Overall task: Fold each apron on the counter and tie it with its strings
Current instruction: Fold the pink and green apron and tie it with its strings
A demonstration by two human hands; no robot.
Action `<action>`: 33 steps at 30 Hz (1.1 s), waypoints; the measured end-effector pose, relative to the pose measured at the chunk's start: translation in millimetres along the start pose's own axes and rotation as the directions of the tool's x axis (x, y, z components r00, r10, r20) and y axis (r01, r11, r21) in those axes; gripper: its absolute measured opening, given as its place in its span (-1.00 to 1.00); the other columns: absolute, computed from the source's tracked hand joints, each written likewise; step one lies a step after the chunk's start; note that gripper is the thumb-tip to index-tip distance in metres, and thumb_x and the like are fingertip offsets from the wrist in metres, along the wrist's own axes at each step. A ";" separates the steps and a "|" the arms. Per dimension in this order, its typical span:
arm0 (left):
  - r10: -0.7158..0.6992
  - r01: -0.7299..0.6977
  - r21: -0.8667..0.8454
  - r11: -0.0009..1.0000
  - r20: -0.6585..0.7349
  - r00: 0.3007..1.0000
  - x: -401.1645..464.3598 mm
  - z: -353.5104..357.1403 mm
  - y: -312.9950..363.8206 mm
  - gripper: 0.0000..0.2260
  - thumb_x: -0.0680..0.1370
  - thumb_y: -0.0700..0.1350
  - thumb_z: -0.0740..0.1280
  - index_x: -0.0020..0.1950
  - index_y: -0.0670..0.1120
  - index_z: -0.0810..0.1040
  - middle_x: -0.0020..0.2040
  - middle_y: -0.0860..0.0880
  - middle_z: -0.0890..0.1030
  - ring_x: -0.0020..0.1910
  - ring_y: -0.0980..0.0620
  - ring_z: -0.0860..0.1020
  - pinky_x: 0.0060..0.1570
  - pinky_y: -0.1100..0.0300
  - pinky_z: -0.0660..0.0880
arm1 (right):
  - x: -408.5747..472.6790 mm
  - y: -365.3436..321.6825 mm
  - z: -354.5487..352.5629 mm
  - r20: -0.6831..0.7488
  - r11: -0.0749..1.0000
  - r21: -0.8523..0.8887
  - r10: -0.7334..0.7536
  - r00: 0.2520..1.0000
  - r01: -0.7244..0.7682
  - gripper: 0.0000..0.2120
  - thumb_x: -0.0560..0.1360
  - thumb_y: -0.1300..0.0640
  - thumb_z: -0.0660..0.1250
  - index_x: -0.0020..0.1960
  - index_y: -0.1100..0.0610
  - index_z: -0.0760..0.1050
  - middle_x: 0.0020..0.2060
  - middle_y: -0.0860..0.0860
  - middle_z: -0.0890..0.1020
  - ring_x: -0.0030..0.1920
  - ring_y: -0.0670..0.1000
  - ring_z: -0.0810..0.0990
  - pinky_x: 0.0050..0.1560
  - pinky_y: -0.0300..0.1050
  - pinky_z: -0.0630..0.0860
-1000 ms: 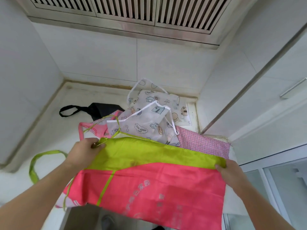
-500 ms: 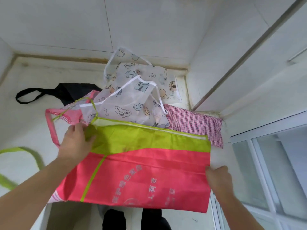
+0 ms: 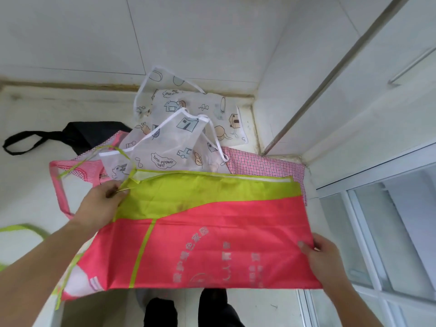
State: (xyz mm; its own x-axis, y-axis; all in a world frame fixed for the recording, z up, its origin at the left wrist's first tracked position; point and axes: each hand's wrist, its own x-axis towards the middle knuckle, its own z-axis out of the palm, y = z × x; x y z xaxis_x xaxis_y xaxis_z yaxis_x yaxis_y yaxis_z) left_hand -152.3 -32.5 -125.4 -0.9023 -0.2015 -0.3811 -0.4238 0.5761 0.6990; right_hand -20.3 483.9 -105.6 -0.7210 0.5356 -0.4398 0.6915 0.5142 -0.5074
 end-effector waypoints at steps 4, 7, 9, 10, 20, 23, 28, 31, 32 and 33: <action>0.048 -0.050 0.018 0.999 0.088 0.995 1.5 12.9 5.0 -0.88 0.63 -0.07 0.40 -0.10 -0.01 0.63 -0.31 0.02 0.62 -0.31 0.01 0.54 -0.26 0.21 0.44 | 18.2 5.3 -13.9 0.002 0.994 -0.091 0.057 0.998 -0.056 -0.80 0.54 0.22 0.37 0.06 -0.06 0.58 -0.14 -0.05 0.69 -0.10 0.10 0.64 -0.01 0.04 0.53; 0.003 -0.012 0.104 0.995 0.093 0.996 1.5 22.8 1.5 -0.88 0.63 -0.01 0.40 -0.09 0.01 0.63 -0.21 0.03 0.68 -0.14 -0.06 0.64 -0.02 0.03 0.53 | 33.3 0.0 -11.7 0.066 0.982 -0.182 0.057 0.996 -0.044 -0.88 0.53 0.22 0.32 -0.05 0.03 0.60 -0.24 0.03 0.69 -0.18 0.13 0.66 -0.09 0.08 0.59; -0.022 0.015 0.103 0.995 0.064 0.998 -0.7 26.5 6.7 -0.84 0.64 -0.02 0.38 -0.12 -0.01 0.63 -0.23 -0.01 0.66 -0.15 -0.08 0.63 -0.09 0.05 0.51 | 45.1 -7.0 -12.0 0.018 0.979 -0.202 0.038 0.999 -0.033 -0.88 0.58 0.17 0.34 -0.10 0.05 0.60 -0.25 0.05 0.67 -0.19 0.14 0.63 -0.13 0.05 0.53; -0.022 0.016 0.096 0.995 0.052 0.998 -2.0 26.2 12.1 -0.79 0.65 -0.02 0.37 -0.16 -0.02 0.61 -0.28 -0.02 0.64 -0.20 -0.07 0.61 -0.17 0.09 0.47 | 51.0 -9.8 -12.5 -0.015 0.977 -0.210 0.033 0.999 -0.036 -0.89 0.60 0.15 0.35 -0.10 0.06 0.61 -0.24 0.04 0.67 -0.19 0.14 0.62 -0.11 0.03 0.50; -0.178 0.285 -0.690 0.665 0.224 0.958 26.9 -52.9 76.0 -0.86 0.55 -0.05 0.40 -0.14 -0.10 0.57 -0.33 0.00 0.48 -0.42 0.07 0.41 -0.42 0.23 0.37 | 64.6 -21.0 -5.3 -0.090 0.956 -0.278 0.074 0.993 -0.096 -0.85 0.55 0.25 0.31 -0.19 0.17 0.58 -0.31 0.13 0.63 -0.28 0.15 0.55 -0.17 0.01 0.43; 0.075 0.118 -0.919 0.376 0.157 0.985 31.9 -78.2 95.3 -0.83 0.67 -0.07 0.25 0.23 0.05 0.55 0.09 0.00 0.67 0.06 0.02 0.66 0.14 0.13 0.53 | 64.2 -23.3 -3.6 -0.094 0.951 -0.296 0.070 0.993 -0.094 -0.85 0.55 0.26 0.30 -0.18 0.18 0.58 -0.31 0.13 0.62 -0.29 0.15 0.54 -0.19 0.00 0.42; -0.154 0.080 -0.364 0.928 -0.179 0.972 25.9 -57.3 70.7 -0.53 0.49 -0.05 0.50 0.39 0.08 0.53 0.17 -0.03 0.66 0.13 -0.04 0.64 0.20 0.02 0.52 | 64.6 -19.8 2.2 -0.110 0.945 -0.313 0.063 0.992 -0.095 -0.87 0.57 0.24 0.29 -0.13 0.18 0.56 -0.30 0.11 0.61 -0.28 0.15 0.54 -0.17 -0.01 0.39; -0.113 0.112 -0.046 0.993 -0.035 0.993 9.3 -32.7 37.4 -0.75 0.47 0.12 0.47 -0.07 -0.05 0.67 -0.21 0.00 0.71 -0.13 -0.06 0.68 -0.01 -0.05 0.63 | 65.1 -17.9 8.9 -0.114 0.947 -0.309 0.056 0.992 -0.089 -0.88 0.58 0.22 0.30 -0.13 0.18 0.53 -0.29 0.11 0.59 -0.25 0.20 0.54 -0.12 0.01 0.40; -0.123 0.114 0.078 0.990 0.127 0.984 2.0 -23.0 24.2 -0.65 0.45 0.25 0.46 -0.18 -0.04 0.65 -0.30 0.03 0.68 -0.22 -0.02 0.66 -0.13 -0.01 0.61 | 65.7 -17.3 11.1 -0.116 0.948 -0.308 0.052 0.992 -0.086 -0.88 0.59 0.22 0.30 -0.12 0.19 0.52 -0.29 0.11 0.59 -0.23 0.22 0.54 -0.11 0.02 0.41; -0.166 0.107 0.223 0.969 0.269 0.949 -5.8 -13.8 11.5 -0.55 0.41 0.38 0.44 -0.22 -0.02 0.62 -0.32 0.05 0.66 -0.25 0.03 0.64 -0.21 0.05 0.54 | 66.4 -16.9 12.4 -0.119 0.948 -0.303 0.058 0.991 -0.091 -0.88 0.59 0.21 0.30 -0.11 0.20 0.52 -0.28 0.12 0.58 -0.20 0.24 0.55 -0.09 0.03 0.41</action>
State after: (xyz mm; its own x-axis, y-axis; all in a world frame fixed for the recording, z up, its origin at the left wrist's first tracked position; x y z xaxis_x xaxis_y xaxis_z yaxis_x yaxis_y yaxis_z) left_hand -153.0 -35.6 -106.8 -0.7645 -0.0739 -0.6404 -0.4895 0.7130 0.5020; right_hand -80.4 502.5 -135.4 -0.6694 0.6401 -0.3770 0.7356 0.6419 -0.2163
